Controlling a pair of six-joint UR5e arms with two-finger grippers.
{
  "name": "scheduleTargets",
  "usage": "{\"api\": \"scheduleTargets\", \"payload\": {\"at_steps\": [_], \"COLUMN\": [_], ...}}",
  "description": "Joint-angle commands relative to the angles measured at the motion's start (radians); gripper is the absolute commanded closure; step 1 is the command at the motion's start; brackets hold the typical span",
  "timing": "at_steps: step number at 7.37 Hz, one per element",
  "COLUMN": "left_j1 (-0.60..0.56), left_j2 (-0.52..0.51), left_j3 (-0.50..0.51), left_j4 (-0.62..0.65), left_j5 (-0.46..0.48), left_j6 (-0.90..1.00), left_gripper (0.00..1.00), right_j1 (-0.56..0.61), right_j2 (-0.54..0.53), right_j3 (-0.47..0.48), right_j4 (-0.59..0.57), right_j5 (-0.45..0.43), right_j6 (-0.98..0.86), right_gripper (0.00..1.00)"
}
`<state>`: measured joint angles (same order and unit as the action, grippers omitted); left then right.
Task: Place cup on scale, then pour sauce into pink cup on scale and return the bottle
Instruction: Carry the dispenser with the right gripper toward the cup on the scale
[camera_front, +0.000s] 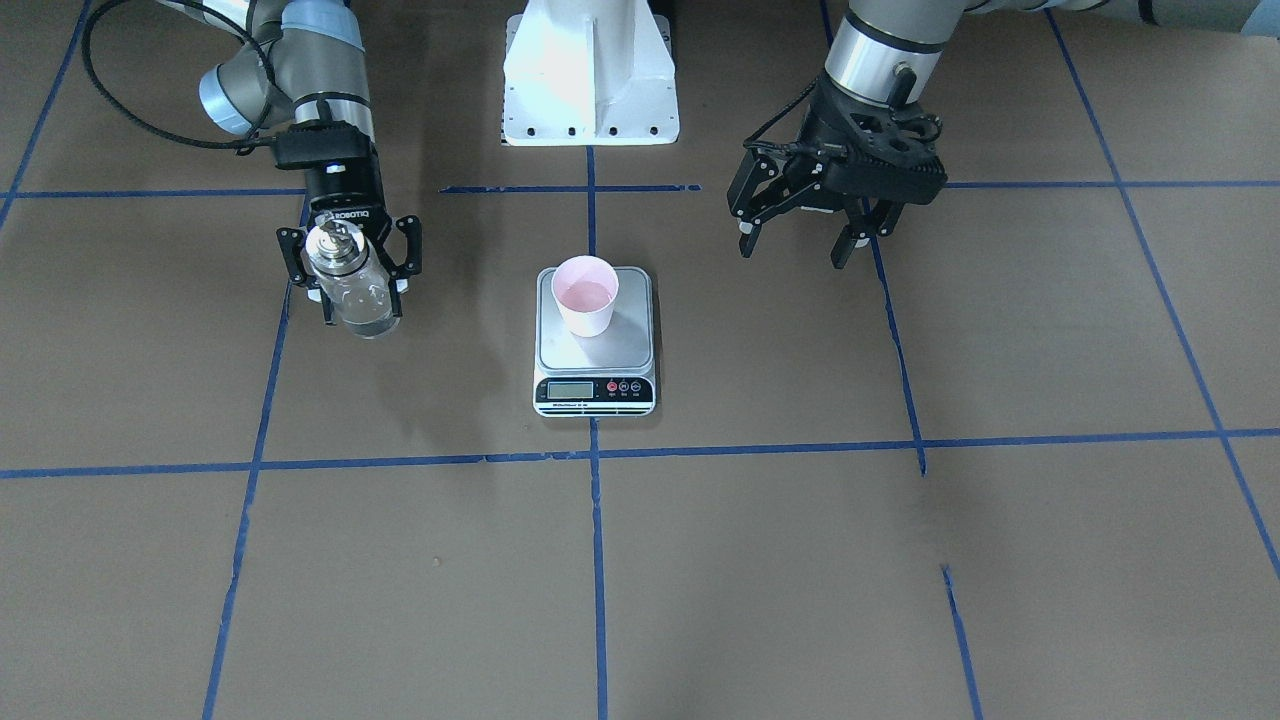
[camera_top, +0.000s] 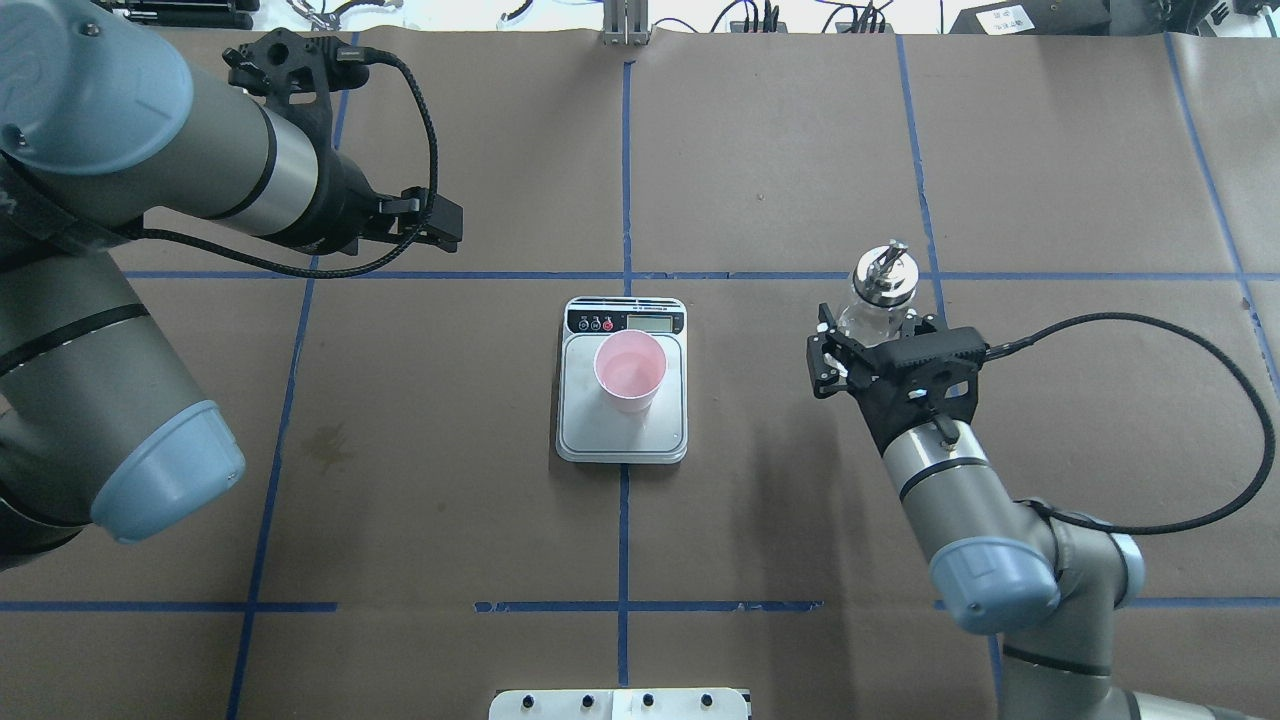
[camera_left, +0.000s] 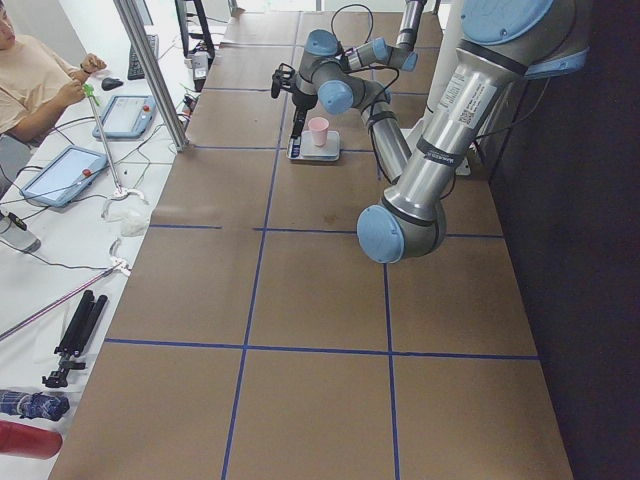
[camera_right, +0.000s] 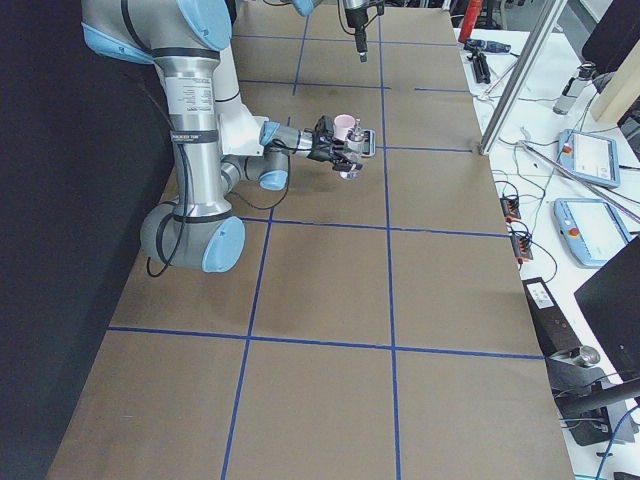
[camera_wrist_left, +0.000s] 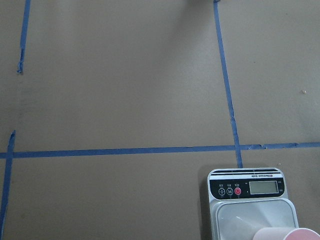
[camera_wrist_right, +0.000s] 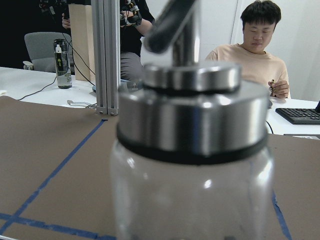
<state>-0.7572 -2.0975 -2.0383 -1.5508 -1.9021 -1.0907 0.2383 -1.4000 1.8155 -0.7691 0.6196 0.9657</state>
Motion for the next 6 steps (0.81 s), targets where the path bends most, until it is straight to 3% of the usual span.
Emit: {"api": "scheduleTargets", "payload": {"at_steps": [1, 3, 4, 6], "left_j1": [-0.001, -0.002, -0.002, -0.002], "left_j2": [0.001, 0.002, 0.002, 0.002], "left_j3": [0.0, -0.011, -0.01, -0.011], "left_j4": [0.0, 0.0, -0.002, -0.002], "left_j5": [0.0, 0.0, 0.0, 0.002], "left_j6": [0.0, 0.008, 0.014, 0.015], "left_gripper": [0.01, 0.01, 0.01, 0.01], "right_j1": [-0.033, -0.042, -0.048, -0.056], "right_j2": [0.099, 0.122, 0.142, 0.144], "right_j3": [-0.007, -0.013, -0.013, -0.066], "right_j4": [-0.163, -0.243, -0.275, -0.303], "right_j5": [-0.07, -0.075, -0.084, -0.136], "right_j6": [-0.058, -0.083, -0.208, -0.254], "right_gripper": [1.0, 1.0, 1.0, 1.0]}}
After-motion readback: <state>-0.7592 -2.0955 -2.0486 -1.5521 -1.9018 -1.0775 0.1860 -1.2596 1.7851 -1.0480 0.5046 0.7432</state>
